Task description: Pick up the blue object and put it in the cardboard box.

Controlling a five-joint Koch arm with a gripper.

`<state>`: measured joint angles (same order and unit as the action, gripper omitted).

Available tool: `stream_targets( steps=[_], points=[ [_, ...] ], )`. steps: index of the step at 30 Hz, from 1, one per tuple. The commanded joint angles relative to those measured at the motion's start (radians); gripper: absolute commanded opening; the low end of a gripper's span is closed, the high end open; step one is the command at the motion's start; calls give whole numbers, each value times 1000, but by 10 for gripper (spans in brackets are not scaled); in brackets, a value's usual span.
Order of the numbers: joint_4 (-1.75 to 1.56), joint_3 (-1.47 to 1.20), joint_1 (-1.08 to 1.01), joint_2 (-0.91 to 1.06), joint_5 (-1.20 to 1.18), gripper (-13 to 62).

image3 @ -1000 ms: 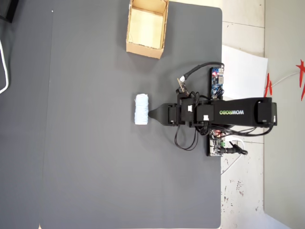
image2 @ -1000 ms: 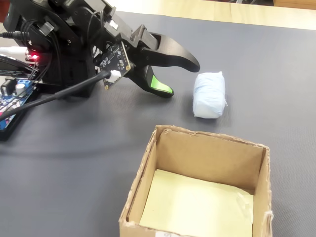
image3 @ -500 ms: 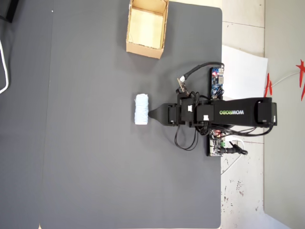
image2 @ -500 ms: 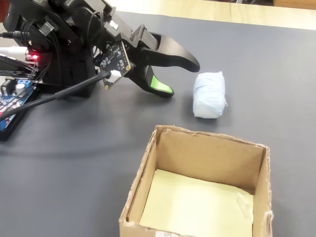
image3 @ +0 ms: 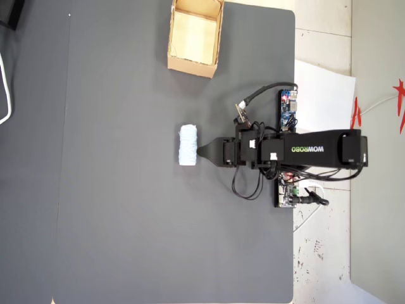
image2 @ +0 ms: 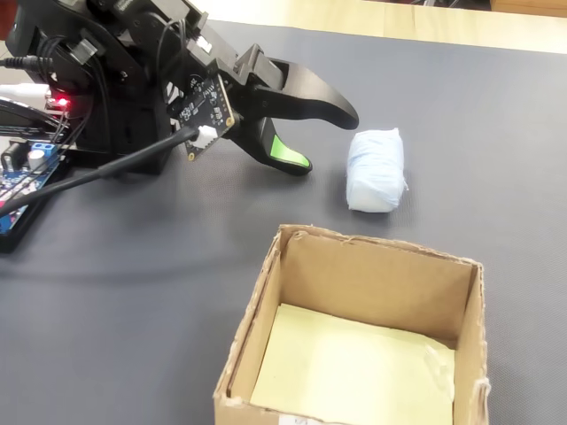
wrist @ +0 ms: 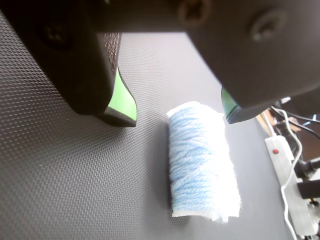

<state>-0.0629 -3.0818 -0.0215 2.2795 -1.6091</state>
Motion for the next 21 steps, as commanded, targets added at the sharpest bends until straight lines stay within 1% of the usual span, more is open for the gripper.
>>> stream_targets(
  steps=[1, 14, 21],
  points=[
    [87, -37, 0, 89, -8, 341],
    [-44, -11, 2, 89, 49, 349],
    [-176, -6, 6, 87, 71, 342]
  ],
)
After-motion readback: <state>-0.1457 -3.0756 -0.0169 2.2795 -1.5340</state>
